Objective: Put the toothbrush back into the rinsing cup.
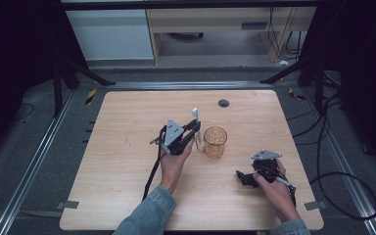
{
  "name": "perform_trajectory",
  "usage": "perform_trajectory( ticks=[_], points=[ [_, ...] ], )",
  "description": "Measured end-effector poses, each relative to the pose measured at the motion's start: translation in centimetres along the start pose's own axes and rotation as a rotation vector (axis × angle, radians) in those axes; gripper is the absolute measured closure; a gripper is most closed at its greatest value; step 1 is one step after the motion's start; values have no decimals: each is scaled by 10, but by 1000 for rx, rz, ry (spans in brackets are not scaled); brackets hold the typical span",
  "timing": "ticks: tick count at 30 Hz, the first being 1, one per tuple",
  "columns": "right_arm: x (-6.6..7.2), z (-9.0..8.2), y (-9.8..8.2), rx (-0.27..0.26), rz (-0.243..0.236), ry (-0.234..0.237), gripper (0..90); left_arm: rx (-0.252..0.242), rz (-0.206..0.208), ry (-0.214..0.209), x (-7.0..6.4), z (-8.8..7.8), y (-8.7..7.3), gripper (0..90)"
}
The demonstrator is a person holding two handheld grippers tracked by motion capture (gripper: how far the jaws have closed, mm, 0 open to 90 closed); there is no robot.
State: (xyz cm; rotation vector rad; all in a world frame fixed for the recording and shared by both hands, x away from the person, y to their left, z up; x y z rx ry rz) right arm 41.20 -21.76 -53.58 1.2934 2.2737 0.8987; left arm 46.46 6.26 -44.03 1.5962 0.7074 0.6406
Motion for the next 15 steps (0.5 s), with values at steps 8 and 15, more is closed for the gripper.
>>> perform_trajectory(
  ticks=[8, 15],
  points=[
    [0, 0, 0, 0, 0, 0, 5, 26, 10, 3, 0, 1, -6, 791],
    [0, 0, 0, 0, 0, 0, 5, 57, 26, -2, -3, 4, -13, 791]
  ],
)
Point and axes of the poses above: each handheld gripper's, and its own axes: z roughly forward along the jaws, y roughly out of its top, x roughly to its left, the point moved 3 cm from there along z, roughly forward along the jaws, and after that the axes turned 3 degrees about x, right-handed, at the moved point
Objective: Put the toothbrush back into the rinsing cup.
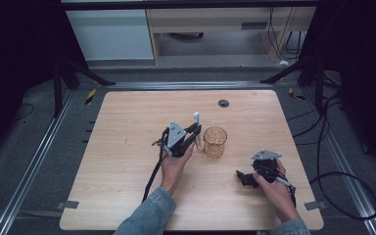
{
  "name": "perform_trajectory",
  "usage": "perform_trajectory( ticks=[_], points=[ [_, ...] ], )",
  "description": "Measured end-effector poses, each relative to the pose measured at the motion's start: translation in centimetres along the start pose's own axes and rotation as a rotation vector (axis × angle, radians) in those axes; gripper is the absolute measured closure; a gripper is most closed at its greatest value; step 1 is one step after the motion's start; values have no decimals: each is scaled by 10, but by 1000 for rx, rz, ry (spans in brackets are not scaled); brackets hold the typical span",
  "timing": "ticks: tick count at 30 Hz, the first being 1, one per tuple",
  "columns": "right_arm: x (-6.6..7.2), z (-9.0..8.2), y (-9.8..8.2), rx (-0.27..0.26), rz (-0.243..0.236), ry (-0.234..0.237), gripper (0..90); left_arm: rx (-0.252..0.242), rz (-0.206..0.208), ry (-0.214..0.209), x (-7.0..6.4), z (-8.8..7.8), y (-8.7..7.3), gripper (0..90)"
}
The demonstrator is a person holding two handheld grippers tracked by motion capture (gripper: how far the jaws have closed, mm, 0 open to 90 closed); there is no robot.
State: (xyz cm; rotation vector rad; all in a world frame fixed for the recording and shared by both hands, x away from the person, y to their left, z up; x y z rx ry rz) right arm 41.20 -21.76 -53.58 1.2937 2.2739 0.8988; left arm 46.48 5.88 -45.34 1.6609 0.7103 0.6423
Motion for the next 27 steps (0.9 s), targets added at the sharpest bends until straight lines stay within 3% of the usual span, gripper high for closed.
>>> perform_trajectory(
  ticks=[27],
  points=[
    [0, 0, 0, -2, 0, 1, 5, 55, 10, 3, -3, 4, -13, 783]
  ],
)
Point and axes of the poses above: each handheld gripper's, and its own axes: z roughly forward along the jaws, y roughly out of its top, x roughly to its left, the point moved 3 cm from there along z, roughly forward along the jaws, and after that the axes turned 3 degrees about x, right-handed, at the moved point
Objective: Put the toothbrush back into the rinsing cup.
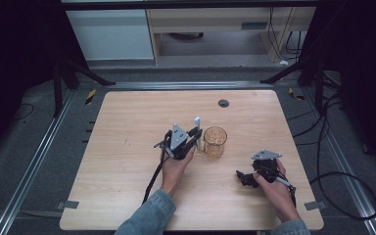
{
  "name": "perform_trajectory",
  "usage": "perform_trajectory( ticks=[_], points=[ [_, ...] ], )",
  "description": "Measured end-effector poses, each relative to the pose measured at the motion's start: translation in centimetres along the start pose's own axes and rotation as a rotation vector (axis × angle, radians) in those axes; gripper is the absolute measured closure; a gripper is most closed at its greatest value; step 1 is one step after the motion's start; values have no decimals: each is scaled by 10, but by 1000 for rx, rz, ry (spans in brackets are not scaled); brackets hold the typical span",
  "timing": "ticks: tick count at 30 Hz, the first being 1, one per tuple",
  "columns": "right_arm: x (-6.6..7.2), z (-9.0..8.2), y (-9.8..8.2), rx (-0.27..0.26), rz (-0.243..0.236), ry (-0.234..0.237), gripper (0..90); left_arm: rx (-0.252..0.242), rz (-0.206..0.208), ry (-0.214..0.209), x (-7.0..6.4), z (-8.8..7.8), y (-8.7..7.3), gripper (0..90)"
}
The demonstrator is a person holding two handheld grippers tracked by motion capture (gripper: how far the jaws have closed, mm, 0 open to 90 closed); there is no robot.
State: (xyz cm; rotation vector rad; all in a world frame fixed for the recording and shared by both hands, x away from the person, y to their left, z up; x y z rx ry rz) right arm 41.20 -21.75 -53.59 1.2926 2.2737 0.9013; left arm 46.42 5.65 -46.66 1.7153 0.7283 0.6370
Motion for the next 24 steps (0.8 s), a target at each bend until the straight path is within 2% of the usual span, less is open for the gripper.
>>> perform_trajectory(
  ticks=[9, 13, 15, 19, 20, 22, 23, 24],
  points=[
    [0, 0, 0, 2, -1, 0, 4, 19, 8, -1, 3, -6, 6, 640],
    [0, 0, 0, 0, -7, 7, 4, 61, 19, -26, 4, -11, 10, 518],
    [0, 0, 0, 1, -8, 7, 4, 70, 32, -29, 5, -15, 13, 458],
    [0, 0, 0, 0, -8, 7, 4, 75, 30, -35, 7, -18, 16, 365],
    [0, 0, 0, 1, -7, 7, 4, 110, 40, -63, 8, -19, 18, 337],
    [0, 0, 0, 1, -8, 7, 4, 122, 49, -68, 8, -19, 19, 309],
    [0, 0, 0, 1, -7, 7, 4, 154, 68, -72, 9, -20, 20, 298],
    [0, 0, 0, 1, -8, 7, 4, 154, 68, -72, 9, -20, 20, 293]
  ],
)
Point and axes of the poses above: each handheld gripper's, and its own axes: z roughly forward along the jaws, y roughly out of its top, x roughly to its left, the point moved 3 cm from there along z, roughly forward along the jaws, and after that the axes turned 3 degrees about x, right-handed, at the moved point
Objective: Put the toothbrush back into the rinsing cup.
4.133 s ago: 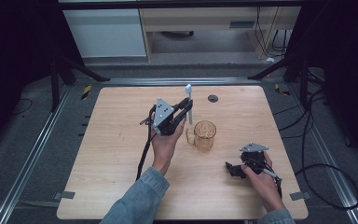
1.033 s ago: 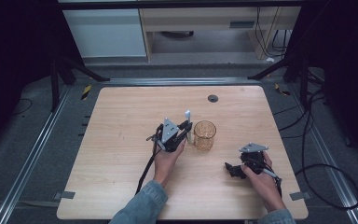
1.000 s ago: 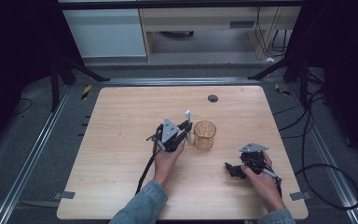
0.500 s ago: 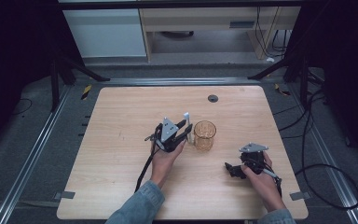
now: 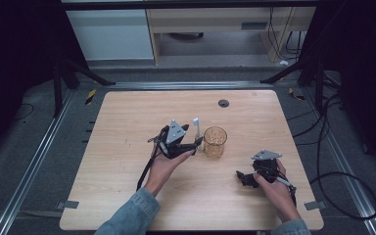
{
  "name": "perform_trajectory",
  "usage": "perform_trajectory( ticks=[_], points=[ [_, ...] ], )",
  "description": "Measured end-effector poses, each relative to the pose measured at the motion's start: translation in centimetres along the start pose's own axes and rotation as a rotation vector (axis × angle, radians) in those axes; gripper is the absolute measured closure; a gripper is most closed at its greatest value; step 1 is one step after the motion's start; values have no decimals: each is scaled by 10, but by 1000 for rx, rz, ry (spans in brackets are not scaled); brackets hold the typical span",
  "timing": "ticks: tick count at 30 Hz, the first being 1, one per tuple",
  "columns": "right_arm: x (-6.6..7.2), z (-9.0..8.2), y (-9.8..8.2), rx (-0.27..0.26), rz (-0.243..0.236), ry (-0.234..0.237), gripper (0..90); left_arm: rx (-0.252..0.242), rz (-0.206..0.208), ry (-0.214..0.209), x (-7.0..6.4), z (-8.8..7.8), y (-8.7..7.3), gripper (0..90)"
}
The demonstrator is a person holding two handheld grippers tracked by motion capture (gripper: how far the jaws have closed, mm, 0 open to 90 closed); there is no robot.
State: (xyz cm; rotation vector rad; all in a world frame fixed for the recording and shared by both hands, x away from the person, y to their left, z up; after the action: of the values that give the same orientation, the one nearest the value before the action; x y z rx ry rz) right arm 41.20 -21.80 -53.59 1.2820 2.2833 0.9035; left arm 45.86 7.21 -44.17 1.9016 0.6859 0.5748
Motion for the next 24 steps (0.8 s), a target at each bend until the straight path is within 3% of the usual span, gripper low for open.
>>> perform_trajectory(
  ticks=[1, 4, 6, 12, 13, 24],
  points=[
    [0, 0, 0, 1, 1, 0, 4, 28, 3, 10, 2, -2, 2, 284],
    [0, 0, 0, 1, 1, 0, 4, 50, -1, 11, 5, -3, 3, 263],
    [0, 0, 0, 1, 1, 0, 4, 107, 2, 4, 9, -3, 5, 226],
    [0, 0, 0, 1, 1, 0, 4, 165, -14, -2, 15, -5, 5, 174],
    [0, 0, 0, 0, 1, 0, 4, 199, -10, 3, 16, -5, 4, 160],
    [0, 0, 0, 2, 2, 0, 4, 273, -39, -5, 26, -8, 1, 115]
  ],
)
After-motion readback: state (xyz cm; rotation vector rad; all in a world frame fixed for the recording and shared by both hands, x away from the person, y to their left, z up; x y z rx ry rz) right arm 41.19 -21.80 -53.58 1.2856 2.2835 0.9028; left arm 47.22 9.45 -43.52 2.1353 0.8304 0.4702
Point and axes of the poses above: each handheld gripper's, and its own axes: z roughly forward along the jaws, y roughly out of its top, x roughly to its left, the point moved 3 cm from there along z, roughly forward along the jaws, and after that the axes turned 3 degrees about x, right-handed, at the moved point
